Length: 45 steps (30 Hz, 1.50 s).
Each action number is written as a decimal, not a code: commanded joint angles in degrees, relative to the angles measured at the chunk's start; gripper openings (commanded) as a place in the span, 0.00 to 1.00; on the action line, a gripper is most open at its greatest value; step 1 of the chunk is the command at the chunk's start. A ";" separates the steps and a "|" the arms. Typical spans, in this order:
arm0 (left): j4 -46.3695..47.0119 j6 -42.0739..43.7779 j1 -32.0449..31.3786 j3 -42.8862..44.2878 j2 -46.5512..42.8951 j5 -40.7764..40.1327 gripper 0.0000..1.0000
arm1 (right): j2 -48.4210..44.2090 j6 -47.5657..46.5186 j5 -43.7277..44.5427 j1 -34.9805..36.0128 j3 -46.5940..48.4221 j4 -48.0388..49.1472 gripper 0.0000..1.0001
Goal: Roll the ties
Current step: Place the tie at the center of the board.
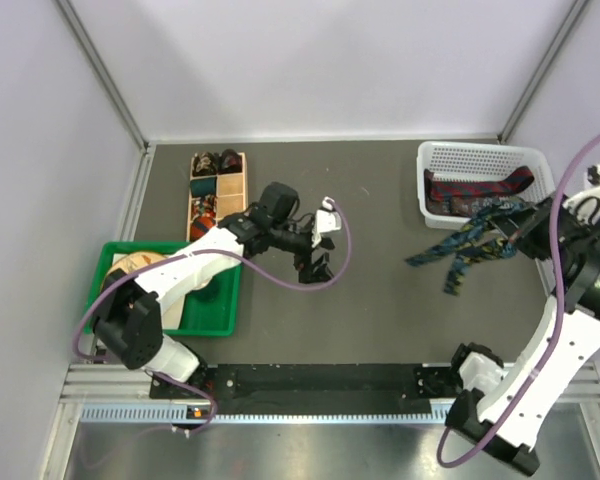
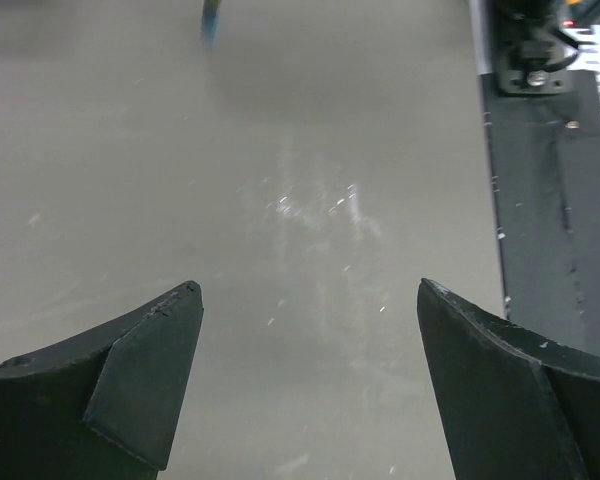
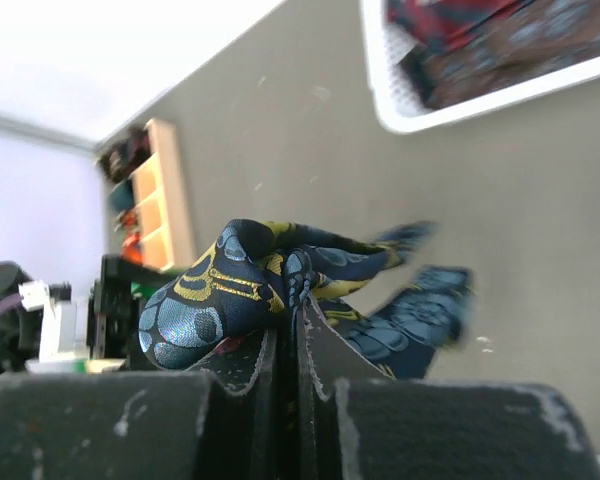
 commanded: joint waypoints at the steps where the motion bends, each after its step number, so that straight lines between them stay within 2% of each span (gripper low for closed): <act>1: 3.98 -0.45 -2.25 1.37 1.54 3.06 0.91 | -2.45 0.07 7.07 -2.85 4.74 -16.58 0.00; 3: 3.81 -0.37 -3.39 1.19 2.06 3.33 0.91 | -4.04 3.35 5.44 -2.93 1.15 -14.12 0.00; 8: 2.58 0.69 -4.10 -1.35 1.01 1.31 0.90 | -3.96 9.24 -5.46 -4.17 -18.62 -7.98 0.00; 11: 0.83 1.65 -4.10 -3.64 -1.00 -0.54 0.90 | -5.44 14.24 -11.35 -3.56 -27.24 0.19 0.00; 12: 0.38 2.00 -4.10 -4.86 -2.23 -0.89 0.90 | -6.58 16.43 -12.41 -2.77 -29.00 7.35 0.00; 15: -0.41 1.57 -4.10 -6.54 -4.17 -1.68 0.90 | -12.55 24.61 -13.12 0.30 -35.68 17.58 0.00; 16: -0.50 0.95 -4.10 -6.72 -4.17 -1.51 0.90 | -13.00 25.94 -10.08 1.80 -38.05 20.14 0.00; 22: 3.62 -3.44 -6.29 -7.24 -0.14 -2.65 0.93 | -11.60 26.03 -9.00 3.30 -49.13 25.96 0.00; 24: 6.17 -4.06 -8.40 -7.94 1.53 -4.49 0.99 | -11.17 26.56 -8.90 3.31 -50.98 28.24 0.00; 28: 20.02 -8.44 -15.51 -11.63 3.64 -11.42 0.99 | -11.60 27.70 -8.11 3.39 -53.63 31.06 0.00; 35: 33.31 -12.23 -22.20 -15.59 9.88 -19.07 0.99 | -10.90 23.84 -6.71 3.22 -50.91 29.13 0.00; 37: 34.30 -12.23 -24.30 -15.60 11.29 -22.32 0.95 | -10.37 22.44 -6.09 2.87 -50.47 27.99 0.00; 40: 34.66 -13.29 -24.75 -14.46 14.36 -25.40 0.83 | -9.67 20.86 -6.79 1.11 -50.64 26.94 0.00; 41: 34.48 -13.29 -24.67 -14.28 15.68 -25.93 0.75 | -9.32 20.59 -6.97 0.67 -50.64 26.93 0.00; 43: 34.22 -12.24 -24.67 -14.01 16.65 -25.85 0.70 | -8.79 20.06 -7.49 -0.04 -50.47 27.54 0.00; 45: 34.83 -11.19 -24.67 -13.93 16.92 -26.20 0.57 | -7.83 17.97 -8.02 -0.04 -50.12 27.81 0.00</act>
